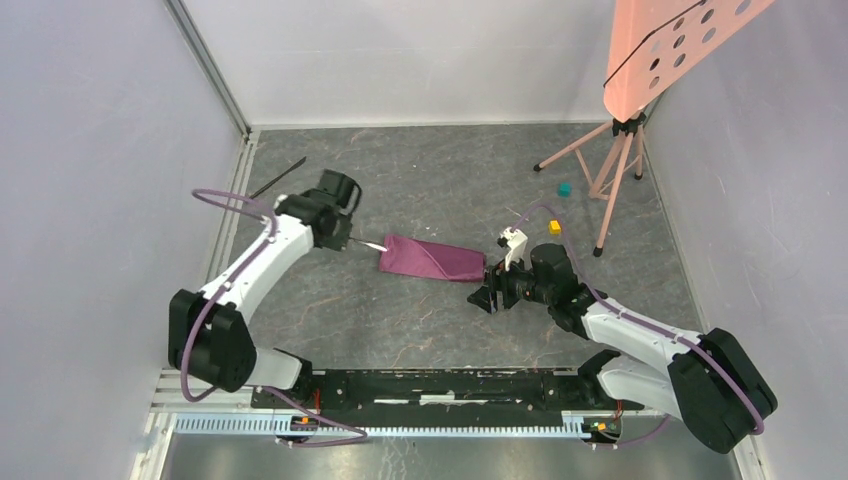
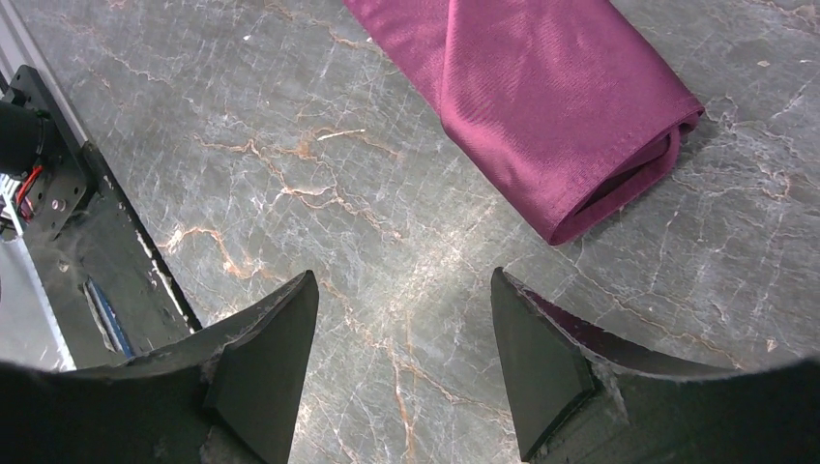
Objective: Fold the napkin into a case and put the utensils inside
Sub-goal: Insert the fork into the folded napkin.
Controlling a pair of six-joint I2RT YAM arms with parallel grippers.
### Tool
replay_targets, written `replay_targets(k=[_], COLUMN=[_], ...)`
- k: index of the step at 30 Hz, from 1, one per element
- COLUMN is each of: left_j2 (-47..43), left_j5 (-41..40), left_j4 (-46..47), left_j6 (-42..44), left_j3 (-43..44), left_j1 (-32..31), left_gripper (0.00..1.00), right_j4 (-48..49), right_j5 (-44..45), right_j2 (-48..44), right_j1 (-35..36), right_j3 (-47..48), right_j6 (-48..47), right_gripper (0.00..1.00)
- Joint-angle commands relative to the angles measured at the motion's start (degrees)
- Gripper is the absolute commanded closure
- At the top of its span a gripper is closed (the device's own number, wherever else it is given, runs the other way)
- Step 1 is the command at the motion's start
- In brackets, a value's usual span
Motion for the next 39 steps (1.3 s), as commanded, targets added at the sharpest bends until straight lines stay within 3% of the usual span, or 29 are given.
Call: replay_targets(k=[1,6,15,39], left_j2=[0.17,4.39,12.92,28.57], left_j5=[-9.79,-11.69,-14.03,-10.27], left_j4=[1.37,2.26,1.54,-4.77], left_j6=[-31.32,-38.46,-43.79,-51.89], left_j3=[-6.08,-6.98,-4.80,12.06], left_j1=[-6.78,-11.56,-17.60,-23.49], left_gripper=[0.98,0.98,0.98,0.98], right_j4=[2.59,3.61,4.21,5.57], right_j5=[1.16,0.05,-0.92,-2.49], right_j2=[-1.18,-0.56,-1.46,-2.14], right_j1=[-0.35,-0.76,-1.78,-2.88], right_j3=[0.58,-0.35,-1.36,-3.25], right_j6=[0.64,0.86,0.76,1.16], right_gripper=[0.28,0.28,0.28,0.28])
